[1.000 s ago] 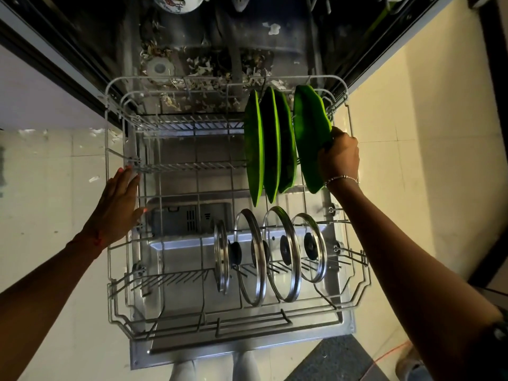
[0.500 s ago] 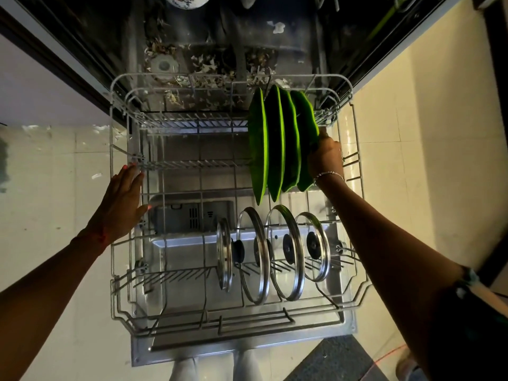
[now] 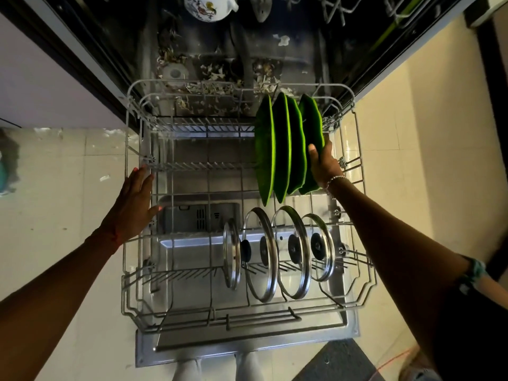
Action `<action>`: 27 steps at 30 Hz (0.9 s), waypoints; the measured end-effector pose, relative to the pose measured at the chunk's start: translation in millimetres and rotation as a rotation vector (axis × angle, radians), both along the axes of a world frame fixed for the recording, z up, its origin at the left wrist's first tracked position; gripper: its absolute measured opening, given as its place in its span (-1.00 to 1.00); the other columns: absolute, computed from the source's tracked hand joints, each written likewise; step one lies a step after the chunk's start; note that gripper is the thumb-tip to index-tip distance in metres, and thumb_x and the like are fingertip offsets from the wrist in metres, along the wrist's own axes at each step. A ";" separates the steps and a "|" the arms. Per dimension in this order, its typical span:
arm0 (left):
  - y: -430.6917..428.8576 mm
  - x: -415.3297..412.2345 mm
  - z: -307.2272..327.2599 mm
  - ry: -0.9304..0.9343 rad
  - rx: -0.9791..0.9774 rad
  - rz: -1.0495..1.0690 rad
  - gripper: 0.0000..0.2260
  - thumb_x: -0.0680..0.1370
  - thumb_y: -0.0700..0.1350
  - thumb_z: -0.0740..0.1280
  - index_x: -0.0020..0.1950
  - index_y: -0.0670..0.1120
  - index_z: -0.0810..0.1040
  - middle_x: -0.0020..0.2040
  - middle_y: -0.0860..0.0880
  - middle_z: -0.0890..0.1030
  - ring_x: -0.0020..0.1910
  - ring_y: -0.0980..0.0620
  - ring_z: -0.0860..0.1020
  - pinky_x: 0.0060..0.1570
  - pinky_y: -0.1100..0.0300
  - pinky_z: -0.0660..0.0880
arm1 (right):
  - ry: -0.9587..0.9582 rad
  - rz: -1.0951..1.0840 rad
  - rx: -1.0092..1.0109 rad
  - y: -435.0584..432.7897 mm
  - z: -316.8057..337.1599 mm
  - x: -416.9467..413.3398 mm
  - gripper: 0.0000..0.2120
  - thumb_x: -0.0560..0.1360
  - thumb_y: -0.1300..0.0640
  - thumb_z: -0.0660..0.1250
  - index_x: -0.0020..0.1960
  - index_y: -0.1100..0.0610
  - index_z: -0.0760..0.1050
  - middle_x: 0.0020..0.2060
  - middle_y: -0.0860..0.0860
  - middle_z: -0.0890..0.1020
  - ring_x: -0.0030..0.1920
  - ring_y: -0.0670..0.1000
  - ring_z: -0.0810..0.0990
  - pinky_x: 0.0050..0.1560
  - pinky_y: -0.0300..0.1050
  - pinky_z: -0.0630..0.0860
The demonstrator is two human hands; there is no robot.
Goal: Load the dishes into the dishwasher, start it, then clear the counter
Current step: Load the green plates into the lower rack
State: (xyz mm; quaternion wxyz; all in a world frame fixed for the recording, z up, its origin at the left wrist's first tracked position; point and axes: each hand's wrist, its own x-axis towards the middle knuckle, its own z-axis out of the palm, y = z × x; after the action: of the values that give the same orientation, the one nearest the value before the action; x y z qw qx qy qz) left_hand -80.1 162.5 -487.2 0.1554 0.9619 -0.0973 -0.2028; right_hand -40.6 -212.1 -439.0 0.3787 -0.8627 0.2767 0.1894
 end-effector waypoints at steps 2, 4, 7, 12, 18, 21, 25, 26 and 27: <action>-0.6 -1.7 2.1 0.014 -0.005 -0.001 -0.34 0.49 -0.23 0.36 0.47 -0.31 0.08 0.51 -0.23 -0.03 0.50 -0.19 -0.09 0.44 0.06 -0.11 | 0.081 -0.015 0.050 -2.9 1.2 5.9 -0.41 0.59 -0.11 0.02 0.48 0.16 -0.06 0.32 0.32 0.36 0.25 0.30 0.43 0.25 0.21 0.39; 0.2 -2.6 6.0 0.018 -0.016 -0.002 -0.33 0.49 -0.22 0.36 0.48 -0.29 0.06 0.52 -0.22 -0.04 0.50 -0.18 -0.09 0.44 0.05 -0.10 | 0.130 -0.029 0.029 -4.3 3.8 11.5 -0.36 0.57 -0.19 0.00 0.51 0.06 -0.15 0.39 0.30 0.25 0.33 0.32 0.33 0.32 0.27 0.30; 4.7 -1.3 14.2 -0.004 -0.033 -0.003 -0.34 0.49 -0.21 0.36 0.48 -0.28 0.07 0.52 -0.21 -0.01 0.50 -0.18 -0.08 0.44 0.07 -0.08 | 0.090 -0.005 -0.128 2.7 17.3 10.2 -0.32 0.57 -0.21 -0.02 0.51 0.05 -0.23 0.44 0.30 0.12 0.40 0.31 0.21 0.37 0.24 0.22; 14.8 4.3 44.1 -0.069 -0.038 -0.049 -0.36 0.47 -0.19 0.39 0.44 -0.33 0.16 0.49 -0.27 0.09 0.49 -0.22 -0.01 0.41 0.10 -0.09 | -0.104 0.265 -0.412 24.4 43.8 -4.5 -0.32 0.55 -0.22 0.01 0.51 0.12 -0.09 0.47 0.22 0.08 0.47 0.21 0.07 0.42 0.21 0.14; 22.3 17.2 136.5 -0.144 -0.108 -0.059 -0.33 0.52 -0.07 0.34 0.49 -0.20 0.05 0.52 -0.11 -0.05 0.51 -0.11 -0.10 0.44 0.09 -0.15 | -0.177 0.624 -0.565 86.5 119.4 -8.5 -0.29 0.53 -0.27 -0.10 0.47 0.22 0.08 0.40 0.23 0.25 0.41 0.20 0.20 0.41 0.13 0.15; 33.2 20.8 207.4 -0.203 -0.069 -0.060 -0.33 0.57 -0.04 0.26 0.50 -0.16 -0.08 0.51 -0.05 -0.15 0.50 -0.03 -0.18 0.41 0.16 -0.25 | -0.234 0.848 -0.585 136.8 188.3 -2.6 -0.26 0.48 -0.28 -0.23 0.44 0.20 0.15 0.35 0.20 0.32 0.34 0.17 0.31 0.32 0.01 0.24; 61.9 22.0 318.9 -0.420 0.041 -0.042 -0.34 0.51 -0.01 0.30 0.49 -0.18 0.07 0.50 -0.13 0.01 0.49 -0.16 0.04 0.42 0.04 -0.09 | -0.541 1.150 -0.610 199.5 300.3 3.8 -0.61 0.57 -0.03 0.13 0.23 0.22 0.46 0.14 0.19 0.53 0.12 0.19 0.54 0.03 0.02 0.49; 69.7 20.0 354.1 -0.471 0.091 -0.037 -0.34 0.51 0.01 0.29 0.49 -0.18 0.07 0.50 -0.13 0.02 0.49 -0.15 0.07 0.43 0.05 -0.04 | -0.611 1.198 -0.599 215.7 331.3 4.3 -0.64 0.54 -0.02 0.16 0.11 0.23 0.53 0.04 0.20 0.58 0.02 0.21 0.60 -0.09 0.02 0.55; 77.1 20.0 381.3 -0.538 0.127 -0.043 -0.35 0.53 0.03 0.27 0.50 -0.17 0.06 0.51 -0.13 0.02 0.50 -0.14 0.06 0.43 0.06 -0.04 | -0.659 1.233 -0.561 228.7 357.1 5.0 -0.59 0.55 -0.05 0.11 0.10 0.24 0.53 0.02 0.22 0.59 -0.01 0.24 0.60 -0.11 0.04 0.55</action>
State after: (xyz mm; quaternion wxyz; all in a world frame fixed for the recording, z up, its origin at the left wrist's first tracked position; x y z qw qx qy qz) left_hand -60.1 239.7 -105.9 0.0590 0.9867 -0.1424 0.0511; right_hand -35.7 16.5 -81.9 0.0332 -0.9373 -0.3464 0.0214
